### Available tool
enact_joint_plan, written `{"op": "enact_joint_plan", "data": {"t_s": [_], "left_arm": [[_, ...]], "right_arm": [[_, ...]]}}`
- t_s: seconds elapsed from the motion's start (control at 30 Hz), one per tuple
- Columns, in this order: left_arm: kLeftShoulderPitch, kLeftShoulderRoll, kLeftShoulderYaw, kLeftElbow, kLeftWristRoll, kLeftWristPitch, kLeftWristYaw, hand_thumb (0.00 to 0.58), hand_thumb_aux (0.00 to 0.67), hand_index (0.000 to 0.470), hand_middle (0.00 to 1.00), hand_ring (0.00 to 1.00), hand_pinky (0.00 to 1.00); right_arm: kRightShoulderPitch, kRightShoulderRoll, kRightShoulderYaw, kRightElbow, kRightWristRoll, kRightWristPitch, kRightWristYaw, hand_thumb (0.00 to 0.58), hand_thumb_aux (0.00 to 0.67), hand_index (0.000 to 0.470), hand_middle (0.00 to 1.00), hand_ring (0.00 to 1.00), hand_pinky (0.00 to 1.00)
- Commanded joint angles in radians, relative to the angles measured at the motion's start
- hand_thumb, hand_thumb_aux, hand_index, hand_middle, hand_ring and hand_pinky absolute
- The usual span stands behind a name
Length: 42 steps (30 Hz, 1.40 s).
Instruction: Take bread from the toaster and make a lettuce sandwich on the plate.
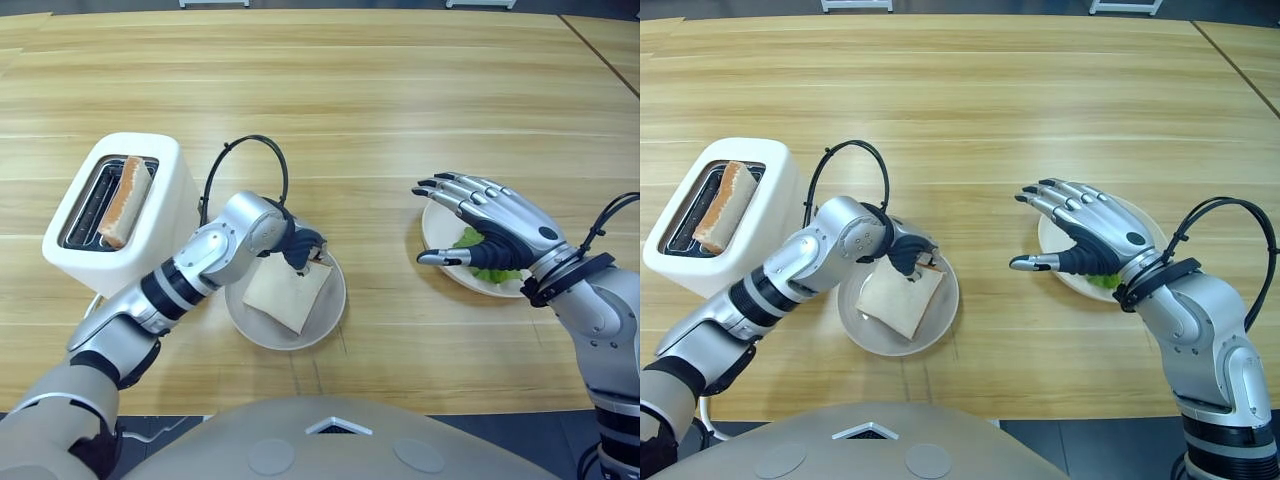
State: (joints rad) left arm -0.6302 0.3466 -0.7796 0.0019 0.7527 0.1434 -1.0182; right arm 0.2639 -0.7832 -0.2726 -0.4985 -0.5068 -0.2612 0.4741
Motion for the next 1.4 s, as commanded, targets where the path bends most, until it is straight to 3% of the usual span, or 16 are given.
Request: {"op": "enact_joint_plan", "data": {"t_s": [0.03,0.13,0.17,0.2,0.23,0.27,0.3,0.33,0.37,0.53,0.73,0.87,0.93,1.13,1.4], "left_arm": [[-0.001,-0.028,-0.016,0.074,0.028,-0.018,0.053,0.580,0.670,0.470,1.00,1.00,1.00],[0.008,-0.038,-0.005,0.086,0.030,-0.019,0.078,0.580,0.670,0.470,1.00,1.00,1.00],[0.010,-0.037,-0.003,0.084,0.033,-0.018,0.085,0.577,0.625,0.439,1.00,1.00,1.00],[0.011,-0.035,-0.001,0.083,0.037,-0.017,0.092,0.551,0.520,0.365,1.00,1.00,1.00],[0.009,-0.034,0.002,0.081,0.044,-0.015,0.104,0.447,0.349,0.245,1.00,1.00,1.00],[0.008,-0.035,0.007,0.079,0.049,-0.009,0.112,0.374,0.271,0.190,1.00,1.00,1.00],[0.008,-0.037,0.011,0.077,0.053,-0.001,0.118,0.140,0.087,0.061,1.00,1.00,1.00],[0.009,-0.039,0.014,0.077,0.062,0.008,0.128,0.128,0.079,0.055,1.00,1.00,1.00],[0.012,-0.040,0.017,0.080,0.073,0.020,0.138,0.079,0.047,0.033,1.00,1.00,1.00],[0.056,-0.047,0.036,0.106,0.130,0.101,0.219,0.058,0.034,0.024,1.00,1.00,1.00],[0.106,-0.041,0.074,0.108,0.158,0.155,0.301,0.079,0.047,0.033,1.00,1.00,1.00],[0.128,-0.031,0.105,0.083,0.166,0.177,0.344,0.031,0.018,0.013,1.00,1.00,1.00],[0.154,-0.041,0.139,0.026,0.156,0.198,0.365,0.000,0.000,0.000,1.00,1.00,1.00],[0.247,-0.093,0.257,-0.217,0.139,0.281,0.442,0.000,0.000,0.000,1.00,1.00,1.00],[0.371,-0.146,0.370,-0.465,0.138,0.325,0.560,0.000,0.000,0.000,1.00,1.00,1.00]], "right_arm": [[0.004,-0.006,-0.011,0.012,0.010,-0.009,0.000,0.000,0.000,0.000,0.00,0.00,0.00],[0.012,-0.004,-0.014,0.016,0.006,-0.016,-0.004,0.000,0.000,0.000,0.00,0.00,0.00],[0.013,-0.003,-0.013,0.017,0.004,-0.018,-0.005,0.000,0.000,0.000,0.00,0.00,0.00],[0.015,-0.002,-0.012,0.018,0.003,-0.020,-0.006,0.000,0.000,0.000,0.00,0.00,0.00],[0.017,-0.001,-0.012,0.019,0.002,-0.022,-0.008,0.000,0.000,0.000,0.00,0.00,0.00],[0.017,-0.001,-0.012,0.022,0.000,-0.026,-0.010,0.000,0.000,0.000,0.00,0.00,0.00],[0.018,-0.001,-0.013,0.025,-0.001,-0.029,-0.014,0.000,0.000,0.000,0.00,0.00,0.00],[0.017,-0.002,-0.014,0.032,-0.004,-0.033,-0.018,0.000,0.000,0.000,0.00,0.00,0.00],[0.017,-0.004,-0.016,0.040,-0.006,-0.038,-0.023,0.000,0.000,0.000,0.00,0.00,0.00],[0.012,-0.041,-0.039,0.139,-0.072,-0.065,-0.072,0.000,0.000,0.000,0.00,0.00,0.00],[0.004,-0.084,-0.058,0.274,-0.161,-0.094,-0.173,0.000,0.000,0.000,0.00,0.00,0.00],[0.004,-0.100,-0.057,0.365,-0.201,-0.094,-0.242,0.000,0.000,0.000,0.00,0.00,0.00],[-0.001,-0.116,-0.039,0.433,-0.245,-0.086,-0.289,0.000,0.000,0.000,0.00,0.00,0.00],[-0.034,-0.185,0.039,0.678,-0.358,-0.079,-0.447,0.000,0.000,0.000,0.00,0.00,0.00],[-0.097,-0.215,0.180,0.845,-0.387,-0.060,-0.498,0.000,0.000,0.000,0.00,0.00,0.00]]}}
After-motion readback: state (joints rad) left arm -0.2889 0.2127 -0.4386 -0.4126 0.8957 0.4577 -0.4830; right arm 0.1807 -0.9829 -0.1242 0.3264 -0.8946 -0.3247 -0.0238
